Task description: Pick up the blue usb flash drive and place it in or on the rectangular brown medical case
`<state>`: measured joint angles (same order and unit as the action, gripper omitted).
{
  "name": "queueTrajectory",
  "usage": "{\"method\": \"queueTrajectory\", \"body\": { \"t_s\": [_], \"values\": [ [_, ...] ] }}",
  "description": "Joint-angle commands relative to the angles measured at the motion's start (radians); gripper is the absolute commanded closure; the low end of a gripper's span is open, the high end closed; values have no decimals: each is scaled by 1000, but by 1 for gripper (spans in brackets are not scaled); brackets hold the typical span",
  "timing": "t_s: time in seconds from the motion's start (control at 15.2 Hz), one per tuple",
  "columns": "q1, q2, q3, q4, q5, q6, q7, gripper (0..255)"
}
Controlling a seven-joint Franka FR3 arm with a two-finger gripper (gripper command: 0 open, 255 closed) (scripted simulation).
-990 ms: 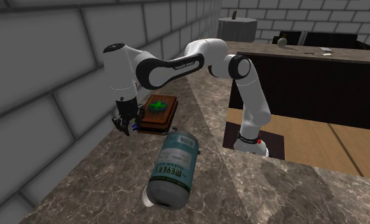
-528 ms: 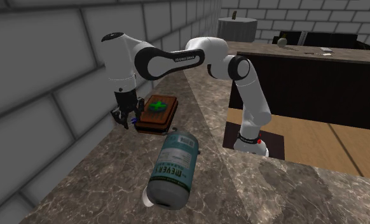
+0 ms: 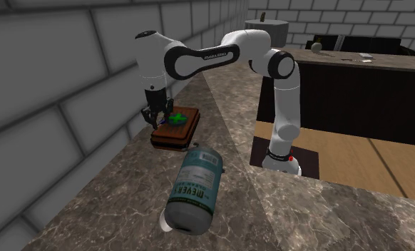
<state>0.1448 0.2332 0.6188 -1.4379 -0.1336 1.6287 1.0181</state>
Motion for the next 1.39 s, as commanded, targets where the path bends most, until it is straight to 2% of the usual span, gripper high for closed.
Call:
{"method": "queueTrajectory", "body": {
  "t_s": [0.0,0.66,1.32],
  "values": [
    [-49,-50,-14,-52,31,12,-59,255],
    [-226,-250,-133,-261,144,54,-356,255],
    [-225,-256,-135,-402,147,190,-359,255]
  ]
}}
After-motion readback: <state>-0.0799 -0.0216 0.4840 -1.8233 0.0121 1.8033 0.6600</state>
